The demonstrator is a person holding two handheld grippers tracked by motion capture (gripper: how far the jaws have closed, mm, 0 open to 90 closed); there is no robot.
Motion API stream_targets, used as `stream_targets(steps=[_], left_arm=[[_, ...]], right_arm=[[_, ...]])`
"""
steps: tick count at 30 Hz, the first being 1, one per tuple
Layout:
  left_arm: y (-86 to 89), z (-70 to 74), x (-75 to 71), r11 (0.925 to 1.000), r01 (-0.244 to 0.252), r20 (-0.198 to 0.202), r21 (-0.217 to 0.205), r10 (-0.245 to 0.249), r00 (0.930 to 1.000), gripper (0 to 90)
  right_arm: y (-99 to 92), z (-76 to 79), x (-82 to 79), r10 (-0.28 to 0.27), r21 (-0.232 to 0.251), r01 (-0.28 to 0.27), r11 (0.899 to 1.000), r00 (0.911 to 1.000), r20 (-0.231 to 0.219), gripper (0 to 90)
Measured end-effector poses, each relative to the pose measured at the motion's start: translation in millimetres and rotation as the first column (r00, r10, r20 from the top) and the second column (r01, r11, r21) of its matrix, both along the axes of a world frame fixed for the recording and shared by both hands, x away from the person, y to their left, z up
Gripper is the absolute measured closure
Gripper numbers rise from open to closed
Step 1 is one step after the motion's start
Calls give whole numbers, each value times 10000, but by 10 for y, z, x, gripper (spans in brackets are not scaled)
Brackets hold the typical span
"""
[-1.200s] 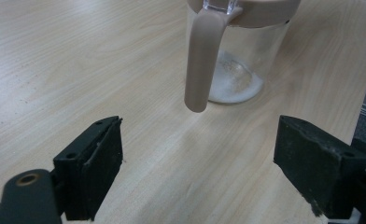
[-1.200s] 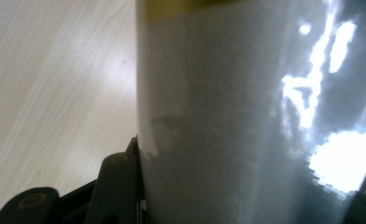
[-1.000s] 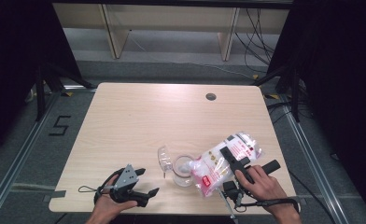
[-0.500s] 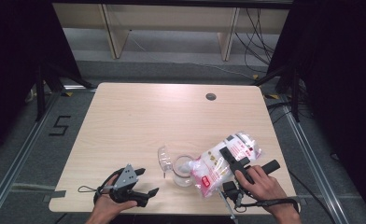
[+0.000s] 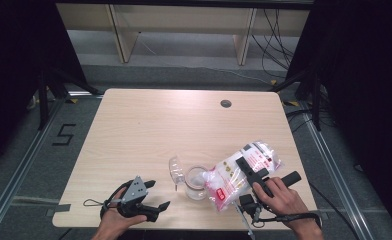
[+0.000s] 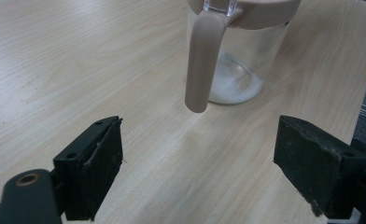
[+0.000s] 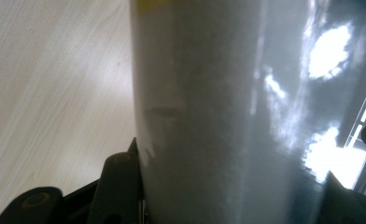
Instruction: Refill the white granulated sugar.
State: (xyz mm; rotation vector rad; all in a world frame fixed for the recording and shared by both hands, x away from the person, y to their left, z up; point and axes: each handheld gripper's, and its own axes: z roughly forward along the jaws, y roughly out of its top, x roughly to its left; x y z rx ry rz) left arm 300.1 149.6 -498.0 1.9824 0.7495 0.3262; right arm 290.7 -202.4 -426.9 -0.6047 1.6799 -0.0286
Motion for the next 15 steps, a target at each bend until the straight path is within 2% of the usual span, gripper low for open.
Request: stream_targets(steps=[4, 7, 14, 15], left_arm=[[-2, -3, 0, 10000, 37, 26, 11, -37, 10000, 152], [2, 2, 1, 9999, 69, 49, 81, -69, 10000, 152], [-4, -2, -1, 10000, -5, 23, -7, 5, 10000, 152], [2, 1, -1, 10000, 31, 38, 59, -31, 10000, 152]], right_arm=[[9, 20, 5, 172, -194, -170, 9997, 9998, 111, 566], [-8, 9, -11, -100, 37, 100, 9999, 9999, 24, 567], [-5, 20, -12, -99, -31, 99, 9999, 9999, 83, 569], [8, 37, -2, 111, -233, -107, 9997, 9998, 176, 569]])
